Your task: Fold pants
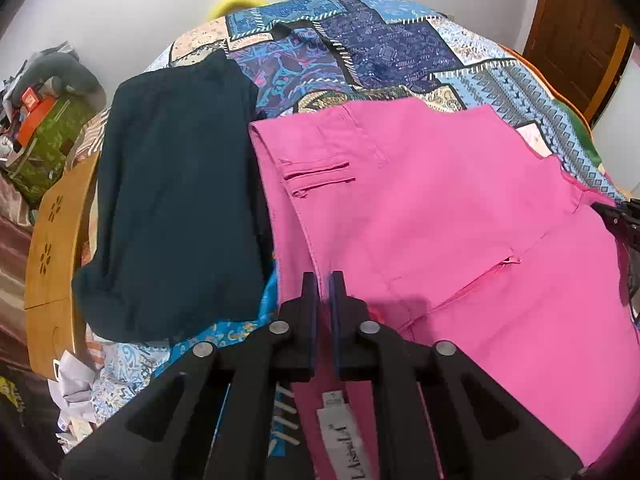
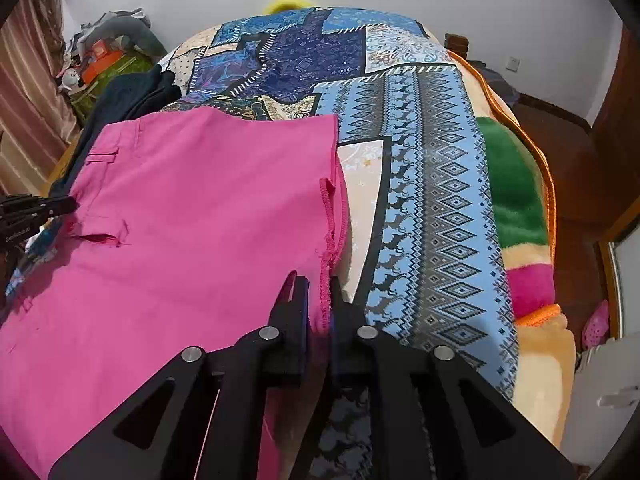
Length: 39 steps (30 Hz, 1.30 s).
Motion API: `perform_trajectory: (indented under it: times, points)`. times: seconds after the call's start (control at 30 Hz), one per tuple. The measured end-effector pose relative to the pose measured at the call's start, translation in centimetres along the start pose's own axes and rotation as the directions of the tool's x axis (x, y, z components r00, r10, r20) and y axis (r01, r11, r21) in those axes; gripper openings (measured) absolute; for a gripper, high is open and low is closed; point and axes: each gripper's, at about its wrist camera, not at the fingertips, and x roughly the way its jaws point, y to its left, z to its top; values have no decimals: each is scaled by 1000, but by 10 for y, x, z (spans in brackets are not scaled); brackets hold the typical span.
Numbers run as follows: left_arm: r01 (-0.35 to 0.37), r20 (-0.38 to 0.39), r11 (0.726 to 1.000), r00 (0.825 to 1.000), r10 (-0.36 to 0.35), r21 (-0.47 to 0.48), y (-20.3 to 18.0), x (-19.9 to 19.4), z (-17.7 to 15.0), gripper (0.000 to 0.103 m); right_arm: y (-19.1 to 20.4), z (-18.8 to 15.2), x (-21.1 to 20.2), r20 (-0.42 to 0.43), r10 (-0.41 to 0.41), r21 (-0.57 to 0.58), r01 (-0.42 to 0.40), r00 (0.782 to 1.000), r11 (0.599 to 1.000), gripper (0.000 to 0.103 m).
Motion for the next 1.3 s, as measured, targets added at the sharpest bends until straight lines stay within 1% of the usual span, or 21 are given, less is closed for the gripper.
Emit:
perform_trajectory:
  times: [0.03,0.1,0.17,0.23,0.3,0.37,0.47,0.57,0.7,0.9,0.97,1.13,1.2,1.27,1.3]
  points:
    - [1,6,1000,1000,-1,-2,1,-4,0,10,-1,0,-4,6,-7,-1,7,1000,1000,13]
    - [5,23,1000,1000,-5,-14,7,-12,0,16,0,0,-13,18,-8,-9,8,1000,1000,14]
    - [18,39,999,999,-17,-37,13,-20,2,34,-2,2,-25,48,-14,-8,14,999,1000,17]
    - [37,53,998,998,-34,-57,20,-26,6,39,-3,7,-36,83,-6,4,6,997,1000,22]
    - [51,59,996,997,-47,-72,26,-30,12,40,-3,14,-46,114,7,22,-10,993,1000,36]
    - [48,69,995,997,-42,-84,30,-31,21,41,-1,22,-53,146,20,23,-24,989,999,41]
    - [47,85,993,996,-38,-108,38,-29,37,42,3,41,-52,166,30,10,-32,986,999,42]
    - [71,76,989,995,-62,-131,43,-18,54,42,7,56,-41,170,43,9,-45,984,999,43]
    - [99,45,982,995,-93,-158,49,5,70,42,7,76,-16,147,51,12,-53,988,999,43]
    - [165,10,965,986,-167,-201,55,36,85,42,0,105,36,56,53,24,-54,997,998,43]
    - [171,3,963,985,-174,-209,55,44,90,42,-3,114,54,21,51,29,-51,998,998,43]
    - [186,-48,956,978,-202,-225,55,71,94,42,-10,130,99,-64,53,59,-49,997,997,43]
    - [188,-44,956,978,-203,-227,54,74,94,42,-13,134,118,-116,19,89,-9,993,996,43]
    - [190,-38,955,978,-204,-227,53,75,94,41,-13,137,130,-119,28,111,-15,993,994,43]
    - [183,-35,959,980,-195,-216,51,75,94,39,-11,138,132,-112,24,111,-12,993,994,44]
